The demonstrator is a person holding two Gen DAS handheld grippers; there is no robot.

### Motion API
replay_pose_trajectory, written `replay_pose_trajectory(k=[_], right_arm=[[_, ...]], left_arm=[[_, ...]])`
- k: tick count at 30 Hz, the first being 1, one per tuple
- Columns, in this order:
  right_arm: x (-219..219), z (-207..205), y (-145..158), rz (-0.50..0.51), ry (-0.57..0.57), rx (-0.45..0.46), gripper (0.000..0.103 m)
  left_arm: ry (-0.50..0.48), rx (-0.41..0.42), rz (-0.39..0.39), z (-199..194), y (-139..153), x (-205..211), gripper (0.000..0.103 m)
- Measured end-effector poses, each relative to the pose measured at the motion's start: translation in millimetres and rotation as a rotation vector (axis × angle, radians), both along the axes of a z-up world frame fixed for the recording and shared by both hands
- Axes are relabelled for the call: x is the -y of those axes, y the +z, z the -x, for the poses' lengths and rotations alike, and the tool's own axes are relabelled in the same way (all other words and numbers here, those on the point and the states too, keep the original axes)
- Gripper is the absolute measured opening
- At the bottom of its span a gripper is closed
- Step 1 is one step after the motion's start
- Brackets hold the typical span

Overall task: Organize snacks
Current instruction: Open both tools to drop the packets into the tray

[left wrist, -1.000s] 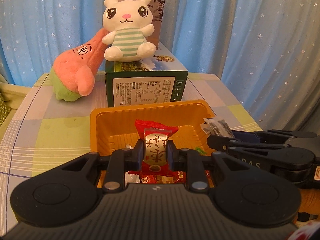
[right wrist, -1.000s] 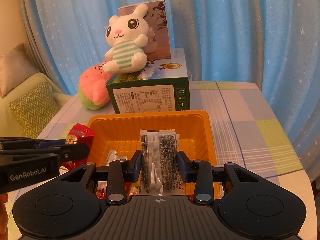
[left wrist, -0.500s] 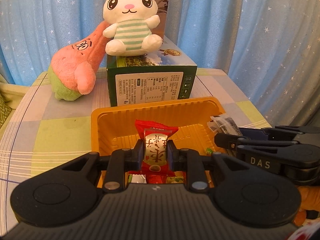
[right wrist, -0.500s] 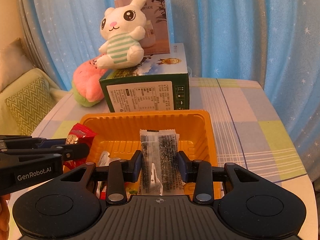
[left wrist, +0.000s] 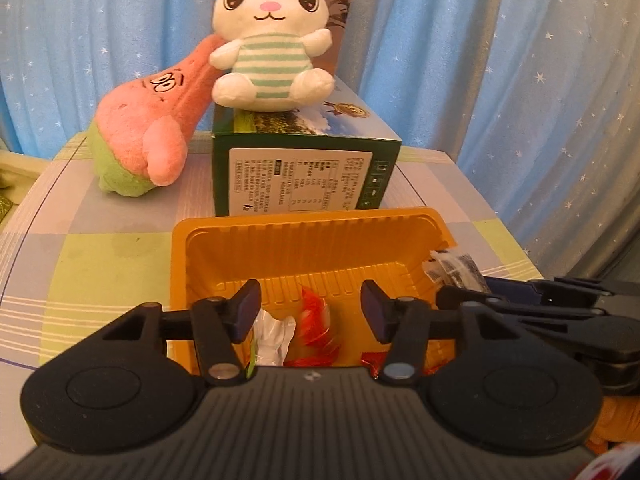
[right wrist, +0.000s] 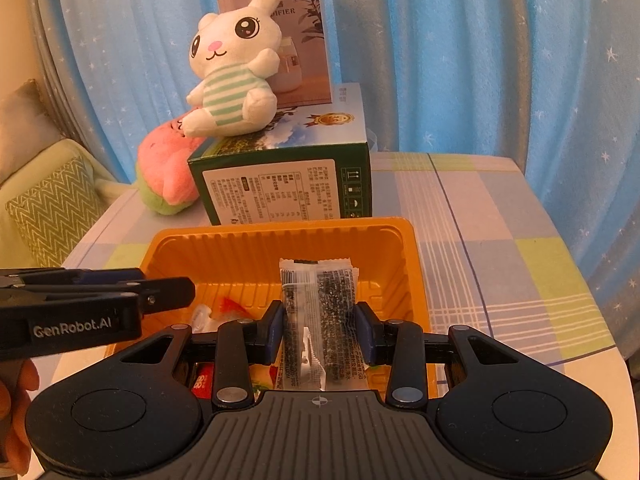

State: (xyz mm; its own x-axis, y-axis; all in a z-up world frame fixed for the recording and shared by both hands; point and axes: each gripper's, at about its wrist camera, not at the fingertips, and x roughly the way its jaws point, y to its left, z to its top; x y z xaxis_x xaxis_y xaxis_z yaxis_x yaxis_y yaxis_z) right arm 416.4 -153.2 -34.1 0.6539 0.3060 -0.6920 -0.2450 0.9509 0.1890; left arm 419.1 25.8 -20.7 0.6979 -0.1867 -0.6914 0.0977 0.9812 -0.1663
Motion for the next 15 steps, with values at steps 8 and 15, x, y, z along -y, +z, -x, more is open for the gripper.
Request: replay_pose_trajectory(k=[8, 15], right_arm=[[1.5, -0.2, -0.9, -0.017, -0.008, -0.011, 0.038], [-1.2, -1.1, 4.0, -0.031, -0.006, -0.008, 0.038]], left_arm=[[0.000, -0.012, -0.025, 6.0, -3.4, -5.7, 0.051], [-0.006, -0.015, -0.041, 9.8, -1.7, -6.6, 0.052]])
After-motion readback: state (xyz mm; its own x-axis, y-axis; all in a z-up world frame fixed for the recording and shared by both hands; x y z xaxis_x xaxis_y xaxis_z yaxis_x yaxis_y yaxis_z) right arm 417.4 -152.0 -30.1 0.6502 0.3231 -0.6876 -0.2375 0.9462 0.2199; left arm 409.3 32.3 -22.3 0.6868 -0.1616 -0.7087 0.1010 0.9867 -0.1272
